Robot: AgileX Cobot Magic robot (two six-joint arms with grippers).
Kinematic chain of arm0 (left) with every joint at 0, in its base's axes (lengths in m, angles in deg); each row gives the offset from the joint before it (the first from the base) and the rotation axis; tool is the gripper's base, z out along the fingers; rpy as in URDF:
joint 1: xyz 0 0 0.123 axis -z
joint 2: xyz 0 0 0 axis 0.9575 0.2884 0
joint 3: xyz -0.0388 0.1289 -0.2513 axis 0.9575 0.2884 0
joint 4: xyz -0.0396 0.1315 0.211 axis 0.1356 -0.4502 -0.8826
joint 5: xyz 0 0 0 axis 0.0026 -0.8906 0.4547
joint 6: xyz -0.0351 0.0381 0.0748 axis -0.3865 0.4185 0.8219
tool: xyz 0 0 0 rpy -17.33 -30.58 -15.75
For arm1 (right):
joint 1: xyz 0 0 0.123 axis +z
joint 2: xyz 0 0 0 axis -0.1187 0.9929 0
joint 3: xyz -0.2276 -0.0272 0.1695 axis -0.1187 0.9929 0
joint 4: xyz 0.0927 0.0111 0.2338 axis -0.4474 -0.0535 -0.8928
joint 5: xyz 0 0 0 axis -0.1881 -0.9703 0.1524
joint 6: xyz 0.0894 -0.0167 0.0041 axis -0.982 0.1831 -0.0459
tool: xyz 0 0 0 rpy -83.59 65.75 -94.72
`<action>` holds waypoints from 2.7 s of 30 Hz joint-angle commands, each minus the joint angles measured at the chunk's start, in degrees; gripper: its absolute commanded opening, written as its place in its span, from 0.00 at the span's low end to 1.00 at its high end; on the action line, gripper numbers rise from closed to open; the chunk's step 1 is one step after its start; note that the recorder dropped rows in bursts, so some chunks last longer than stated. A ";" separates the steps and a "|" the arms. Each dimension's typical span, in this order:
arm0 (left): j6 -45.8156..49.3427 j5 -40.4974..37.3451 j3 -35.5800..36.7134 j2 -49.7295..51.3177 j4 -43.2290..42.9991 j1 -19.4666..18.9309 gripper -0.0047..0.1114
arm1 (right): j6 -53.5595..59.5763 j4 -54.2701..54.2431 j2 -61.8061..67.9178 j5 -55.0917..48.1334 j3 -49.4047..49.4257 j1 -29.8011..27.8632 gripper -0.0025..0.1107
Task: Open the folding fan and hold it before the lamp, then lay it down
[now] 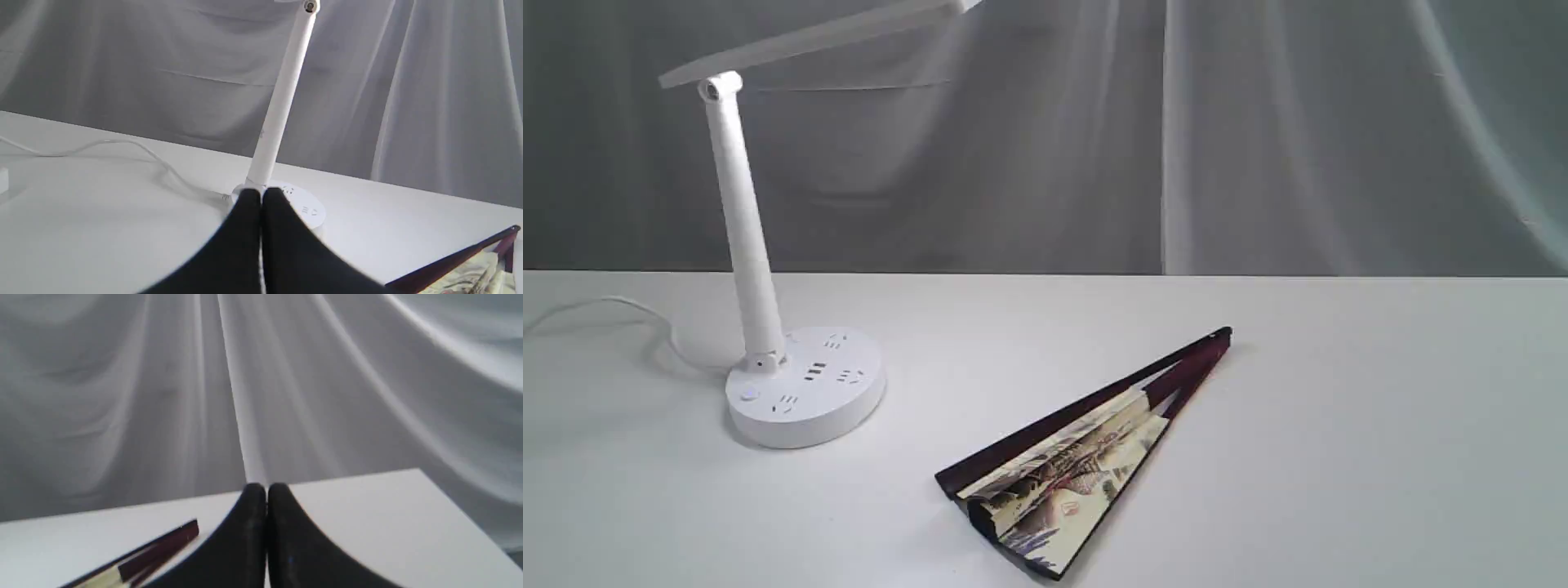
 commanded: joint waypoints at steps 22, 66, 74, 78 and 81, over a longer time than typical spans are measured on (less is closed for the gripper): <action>-10.04 -16.35 -20.45 -0.18 1.83 -0.01 0.04 | 1.50 -4.07 -0.23 -6.59 -10.11 -0.42 0.02; -6.47 -40.39 -36.12 8.38 0.26 -0.01 0.04 | -0.38 -13.68 13.52 -16.33 -18.83 -0.42 0.02; 1.95 -40.39 -36.12 16.79 5.62 -0.01 0.04 | -0.38 -13.77 18.05 -17.85 -18.83 -0.42 0.02; 2.66 -40.18 -36.12 20.59 6.11 -0.01 0.04 | 0.20 -14.18 24.33 -21.03 -20.64 -0.42 0.02; 5.06 -40.50 -36.12 24.42 5.65 -0.01 0.04 | 4.26 -14.18 29.50 -24.86 -24.90 -0.42 0.02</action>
